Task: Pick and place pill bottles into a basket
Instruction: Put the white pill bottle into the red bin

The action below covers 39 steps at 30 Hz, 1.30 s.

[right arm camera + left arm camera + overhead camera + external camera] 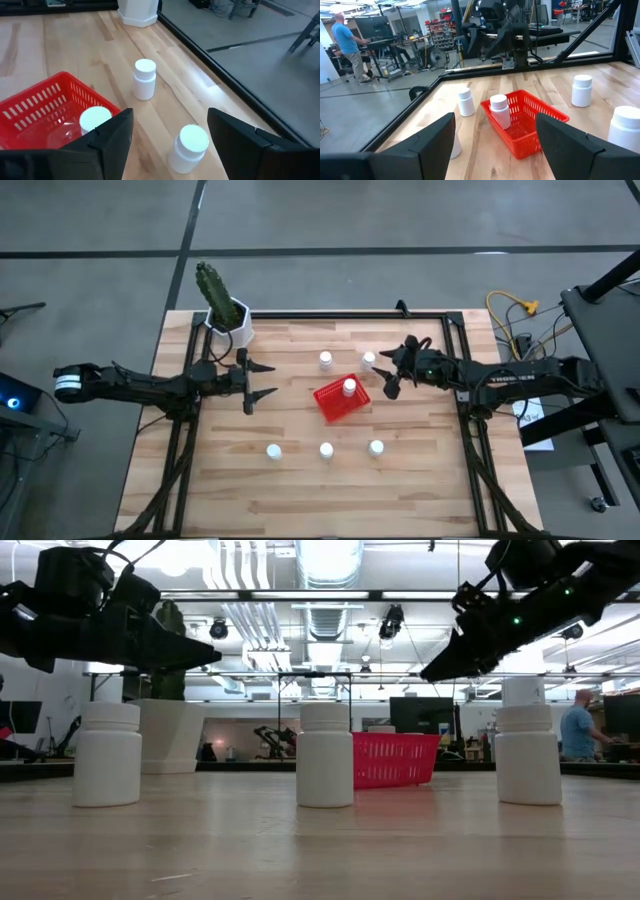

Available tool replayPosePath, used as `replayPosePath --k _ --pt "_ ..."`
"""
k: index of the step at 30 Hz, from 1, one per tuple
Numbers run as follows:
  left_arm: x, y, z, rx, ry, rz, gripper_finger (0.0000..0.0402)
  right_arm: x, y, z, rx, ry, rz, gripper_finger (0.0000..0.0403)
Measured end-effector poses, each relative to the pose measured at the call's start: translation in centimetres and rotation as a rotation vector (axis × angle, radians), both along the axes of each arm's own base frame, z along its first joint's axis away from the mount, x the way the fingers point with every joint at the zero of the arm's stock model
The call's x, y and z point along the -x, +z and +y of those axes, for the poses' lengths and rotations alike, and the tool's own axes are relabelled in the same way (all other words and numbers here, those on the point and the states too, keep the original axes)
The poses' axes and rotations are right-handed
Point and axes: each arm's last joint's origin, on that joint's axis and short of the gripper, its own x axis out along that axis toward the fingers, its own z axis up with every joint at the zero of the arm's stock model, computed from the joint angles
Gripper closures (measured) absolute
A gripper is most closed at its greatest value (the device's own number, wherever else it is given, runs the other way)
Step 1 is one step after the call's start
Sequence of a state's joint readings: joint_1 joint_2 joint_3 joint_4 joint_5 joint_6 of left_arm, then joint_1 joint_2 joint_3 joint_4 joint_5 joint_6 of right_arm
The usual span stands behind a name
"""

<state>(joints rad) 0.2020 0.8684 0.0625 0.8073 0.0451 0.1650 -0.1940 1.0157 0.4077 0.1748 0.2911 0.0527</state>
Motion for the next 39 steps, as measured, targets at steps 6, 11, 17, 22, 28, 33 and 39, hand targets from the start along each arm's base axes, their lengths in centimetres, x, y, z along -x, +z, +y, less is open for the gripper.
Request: replayPosePath --k 6,11,17,22,28,33,39 --pt "0.0 -0.1 0.0 0.001 0.0 0.005 0.0143 0.9 -1.6 -0.7 -0.014 -0.1 -0.056 0.0158" --pt "0.0 -0.2 0.0 0.002 0.0 0.008 0.0143 2.1 -3.2 -1.3 -0.027 -0.158 -0.124 0.0158" --pt "0.0 -0.1 0.0 0.001 0.0 0.006 0.0143 2.7 -3.9 -1.5 -0.044 -0.187 -0.163 0.0158" --pt "0.0 -0.2 0.0 0.001 0.0 0.008 0.0143 2.6 -3.7 -1.5 -0.035 -0.182 -0.163 0.0158" --pt "0.0 -0.2 0.0 0.002 0.0 0.009 0.0143 2.4 -3.3 -1.6 0.011 -0.162 -0.147 0.0158" --pt "0.0 -0.2 0.0 0.003 0.0 0.015 0.0143 2.4 -3.4 -1.4 -0.012 -0.127 -0.152 0.0158" --pt "0.0 -0.2 0.0 0.003 0.0 0.015 0.0143 2.2 -3.5 -1.1 -0.074 -0.027 -0.167 0.0157"
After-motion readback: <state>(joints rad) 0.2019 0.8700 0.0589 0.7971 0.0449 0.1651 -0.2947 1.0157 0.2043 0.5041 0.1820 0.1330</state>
